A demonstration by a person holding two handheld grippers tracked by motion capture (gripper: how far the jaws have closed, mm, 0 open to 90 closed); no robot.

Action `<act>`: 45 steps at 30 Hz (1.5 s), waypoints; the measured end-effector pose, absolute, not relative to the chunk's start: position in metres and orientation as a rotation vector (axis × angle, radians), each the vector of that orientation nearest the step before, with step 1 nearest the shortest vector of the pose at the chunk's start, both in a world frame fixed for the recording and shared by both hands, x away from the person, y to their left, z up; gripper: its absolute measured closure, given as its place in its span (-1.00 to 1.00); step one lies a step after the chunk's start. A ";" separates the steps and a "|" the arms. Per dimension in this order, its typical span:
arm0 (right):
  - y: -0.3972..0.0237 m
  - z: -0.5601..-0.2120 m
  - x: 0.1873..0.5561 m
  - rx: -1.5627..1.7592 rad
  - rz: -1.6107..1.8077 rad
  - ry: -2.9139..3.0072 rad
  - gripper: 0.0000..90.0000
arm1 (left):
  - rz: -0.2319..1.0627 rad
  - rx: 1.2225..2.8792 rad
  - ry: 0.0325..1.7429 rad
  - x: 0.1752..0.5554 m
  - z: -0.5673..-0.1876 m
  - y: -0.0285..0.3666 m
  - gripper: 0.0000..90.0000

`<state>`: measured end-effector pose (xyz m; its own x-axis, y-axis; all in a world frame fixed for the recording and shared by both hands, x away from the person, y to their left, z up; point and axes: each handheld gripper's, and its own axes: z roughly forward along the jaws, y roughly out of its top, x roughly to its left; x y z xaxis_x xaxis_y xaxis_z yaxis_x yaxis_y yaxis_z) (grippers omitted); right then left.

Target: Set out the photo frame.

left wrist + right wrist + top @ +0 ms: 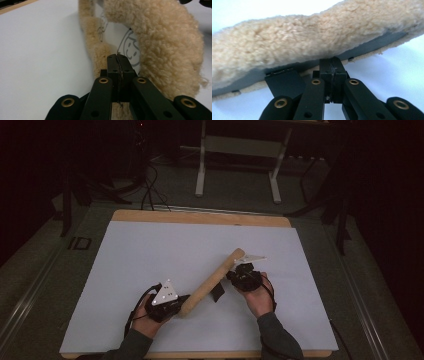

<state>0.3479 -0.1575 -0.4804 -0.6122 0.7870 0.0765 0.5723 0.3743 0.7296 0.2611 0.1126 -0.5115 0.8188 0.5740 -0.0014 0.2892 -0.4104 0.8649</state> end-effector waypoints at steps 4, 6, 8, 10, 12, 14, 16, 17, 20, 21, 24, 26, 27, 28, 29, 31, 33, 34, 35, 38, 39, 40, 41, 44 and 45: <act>-0.154 -0.479 0.348 1.197 1.080 2.361 0.99 | 0.347 2.020 0.616 0.260 -0.512 0.106 1.00; -0.151 -0.478 0.348 1.189 1.086 2.367 1.00 | 0.340 2.025 0.601 0.259 -0.512 0.102 1.00; -0.149 -0.478 0.348 1.184 1.089 2.372 1.00 | 0.334 2.023 0.593 0.258 -0.513 0.099 1.00; -0.146 -0.478 0.347 1.174 1.087 2.381 1.00 | 0.330 2.029 0.582 0.258 -0.513 0.096 1.00; -0.145 -0.477 0.346 1.159 1.087 2.389 1.00 | 0.326 2.030 0.577 0.258 -0.513 0.094 1.00; -0.144 -0.477 0.345 1.150 1.086 2.396 1.00 | 0.329 2.028 0.578 0.257 -0.513 0.091 1.00; -0.143 -0.476 0.344 1.145 1.088 2.402 1.00 | 0.329 2.027 0.577 0.257 -0.514 0.089 1.00; -0.143 -0.475 0.344 1.142 1.089 2.405 1.00 | 0.329 2.025 0.575 0.257 -0.514 0.088 1.00; -0.142 -0.474 0.343 1.135 1.095 2.411 1.00 | 0.328 2.028 0.572 0.256 -0.514 0.084 1.00; -0.141 -0.474 0.343 1.131 1.098 2.414 1.00 | 0.330 2.027 0.570 0.256 -0.514 0.083 1.00; -0.139 -0.473 0.342 1.112 1.099 2.423 1.00 | 0.327 2.030 0.558 0.255 -0.515 0.079 1.00; -0.138 -0.473 0.341 1.101 1.101 2.431 1.00 | 0.327 2.033 0.552 0.254 -0.515 0.076 1.00; -0.138 -0.473 0.341 1.096 1.099 2.435 1.00 | 0.323 2.036 0.546 0.253 -0.516 0.074 1.00; -0.137 -0.472 0.341 1.088 1.100 2.437 1.00 | 0.320 2.040 0.539 0.253 -0.516 0.072 1.00; -0.137 -0.472 0.340 1.081 1.098 2.443 1.00 | 0.317 2.042 0.535 0.253 -0.517 0.070 1.00; -0.136 -0.472 0.340 1.069 1.097 2.446 1.00 | 0.314 2.049 0.530 0.252 -0.519 0.065 1.00; -0.135 -0.471 0.339 1.065 1.092 2.451 1.00 | 0.312 2.059 0.520 0.252 -0.521 0.061 1.00; -0.134 -0.471 0.339 1.052 1.089 2.457 1.00 | 0.308 2.063 0.516 0.252 -0.522 0.058 1.00; -0.134 -0.472 0.338 1.049 1.087 2.459 1.00 | 0.309 2.067 0.510 0.251 -0.523 0.056 1.00; -0.134 -0.471 0.338 1.044 1.087 2.468 1.00 | 0.321 2.069 0.505 0.250 -0.524 0.050 1.00; -0.134 -0.471 0.338 1.042 1.086 2.471 1.00 | 0.322 2.067 0.507 0.250 -0.525 0.049 1.00; -0.134 -0.470 0.338 1.039 1.084 2.474 1.00 | 0.322 2.066 0.507 0.250 -0.525 0.048 1.00; -0.135 -0.470 0.338 1.039 1.083 2.476 1.00 | 0.318 2.064 0.509 0.251 -0.525 0.047 1.00; -0.135 -0.470 0.338 1.040 1.083 2.480 1.00 | 0.305 2.059 0.513 0.252 -0.526 0.045 1.00; -0.135 -0.470 0.338 1.040 1.082 2.482 1.00 | 0.306 2.059 0.512 0.252 -0.526 0.045 1.00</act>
